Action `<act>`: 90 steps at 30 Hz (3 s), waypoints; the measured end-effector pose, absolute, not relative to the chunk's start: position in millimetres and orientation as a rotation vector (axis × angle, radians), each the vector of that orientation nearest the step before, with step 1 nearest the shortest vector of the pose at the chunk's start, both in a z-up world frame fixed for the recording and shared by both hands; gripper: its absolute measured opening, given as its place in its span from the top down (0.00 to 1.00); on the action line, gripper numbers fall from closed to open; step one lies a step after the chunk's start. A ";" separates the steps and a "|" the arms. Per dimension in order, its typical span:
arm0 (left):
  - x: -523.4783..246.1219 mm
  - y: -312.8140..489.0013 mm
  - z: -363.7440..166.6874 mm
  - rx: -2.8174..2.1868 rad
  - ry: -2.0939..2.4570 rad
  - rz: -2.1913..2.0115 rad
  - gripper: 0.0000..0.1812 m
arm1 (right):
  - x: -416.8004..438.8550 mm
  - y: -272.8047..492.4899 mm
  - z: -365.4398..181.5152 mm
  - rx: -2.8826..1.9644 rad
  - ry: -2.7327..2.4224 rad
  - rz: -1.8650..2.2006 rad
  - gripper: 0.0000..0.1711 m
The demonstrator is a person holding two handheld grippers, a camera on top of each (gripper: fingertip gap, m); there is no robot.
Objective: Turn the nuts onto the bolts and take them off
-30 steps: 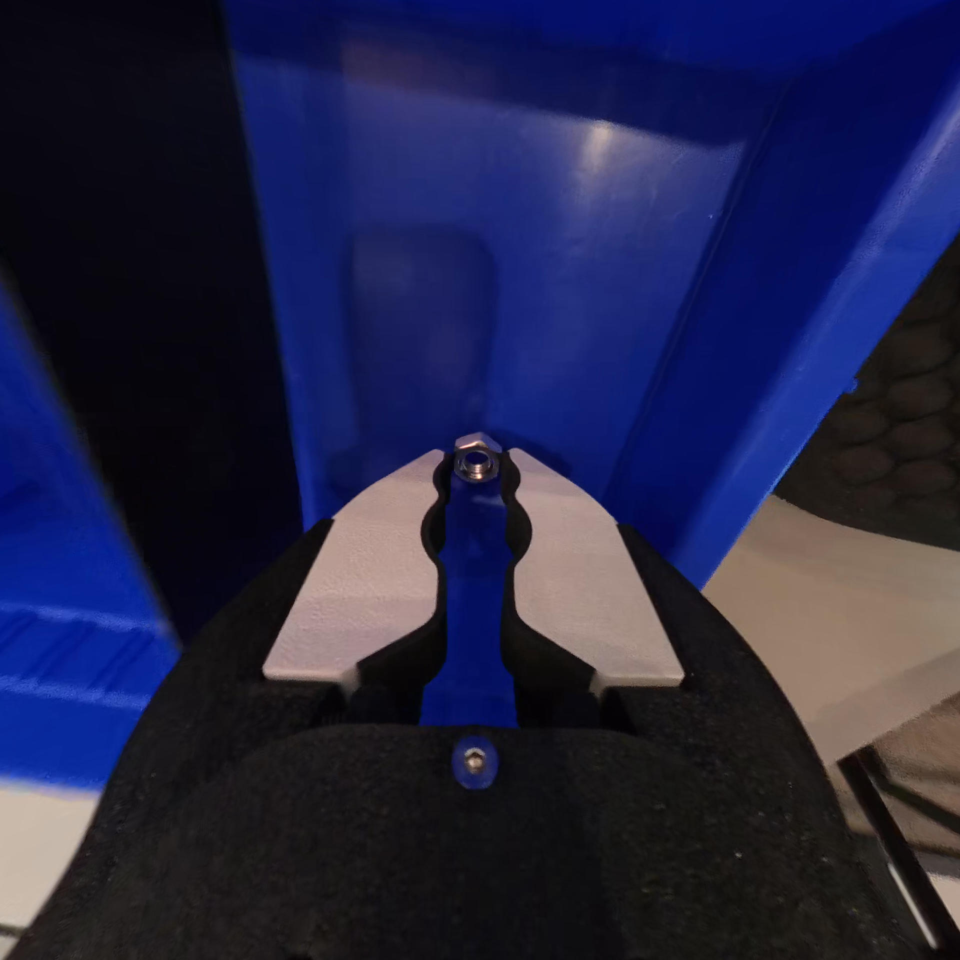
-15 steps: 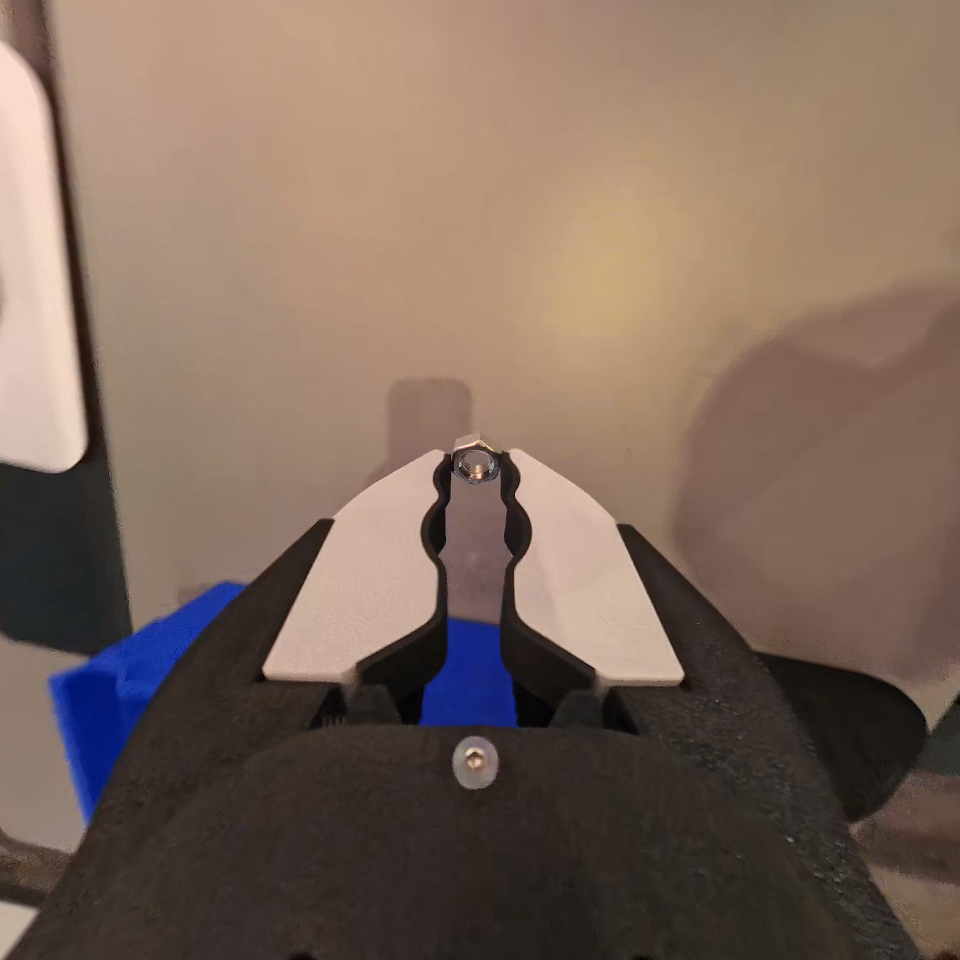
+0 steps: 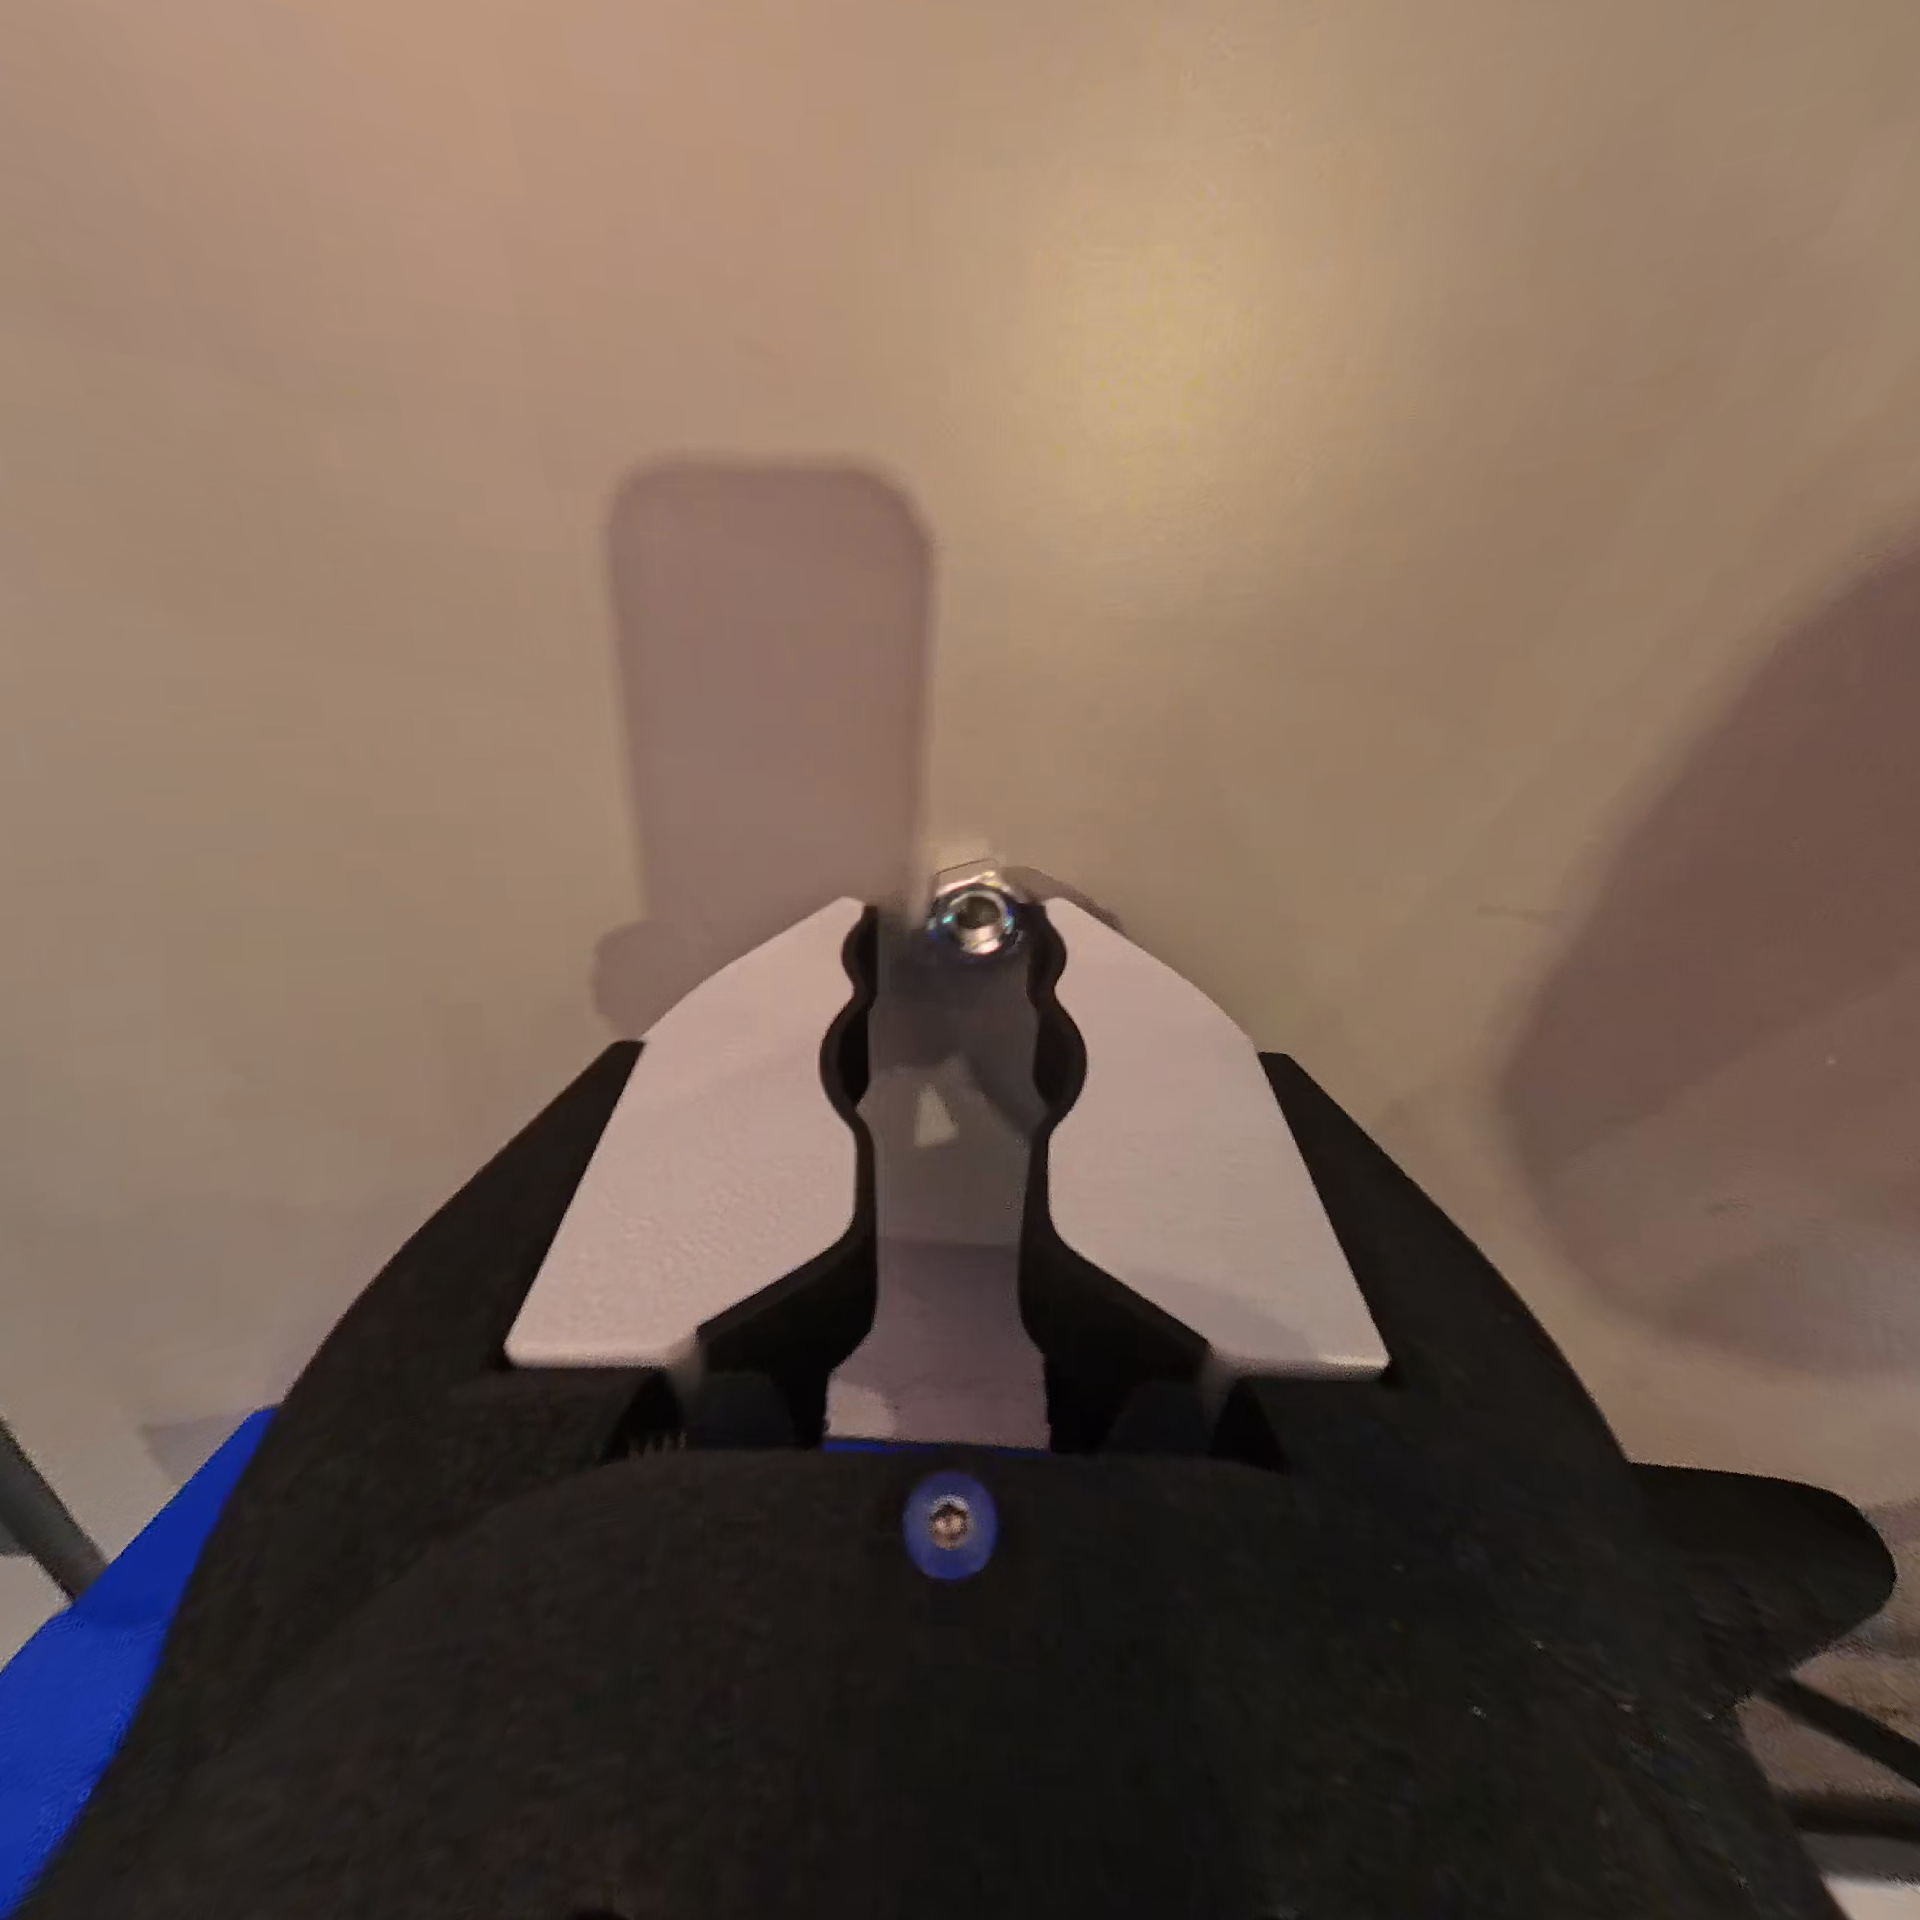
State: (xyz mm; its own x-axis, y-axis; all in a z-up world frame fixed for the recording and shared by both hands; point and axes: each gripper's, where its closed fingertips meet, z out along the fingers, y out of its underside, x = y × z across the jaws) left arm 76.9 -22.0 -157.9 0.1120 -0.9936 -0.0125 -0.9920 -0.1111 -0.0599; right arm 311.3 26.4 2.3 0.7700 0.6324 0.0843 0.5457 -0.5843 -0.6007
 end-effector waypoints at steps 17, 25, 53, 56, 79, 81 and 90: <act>-129.1 99.8 -72.0 -2.632 1.044 -0.173 0.83 | 313.4 19.8 12.4 -2.314 -0.848 0.178 0.81; -139.6 115.5 -137.7 -2.742 1.076 -0.105 0.82 | 315.0 24.0 1.1 -2.363 -0.847 0.153 0.80; 70.8 -32.6 102.6 -1.624 1.090 -1.033 0.95 | 110.3 -30.1 138.9 -1.223 -0.884 1.261 0.79; 94.9 -44.1 113.2 -1.561 1.123 -1.078 0.95 | 109.1 -37.6 144.1 -1.168 -0.859 1.434 0.80; 117.9 -56.5 95.7 -1.407 1.208 -1.126 0.81 | 99.2 -41.9 118.4 -1.251 -1.057 1.295 0.94; 119.0 -58.8 94.4 -1.414 1.227 -1.123 0.80 | 98.2 -44.3 117.9 -1.249 -1.082 1.281 0.94; 134.7 -57.5 74.4 -1.422 1.299 -0.946 0.76 | 98.8 -57.0 125.5 -1.164 -1.126 1.306 0.94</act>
State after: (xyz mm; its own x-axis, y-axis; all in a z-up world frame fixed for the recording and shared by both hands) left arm 134.7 -57.5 74.4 0.1341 -0.9893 -0.0569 -0.2497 0.0219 -0.9681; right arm 98.8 -57.0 125.5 -0.0225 0.9985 -0.0502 -0.0975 -0.0522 -0.9939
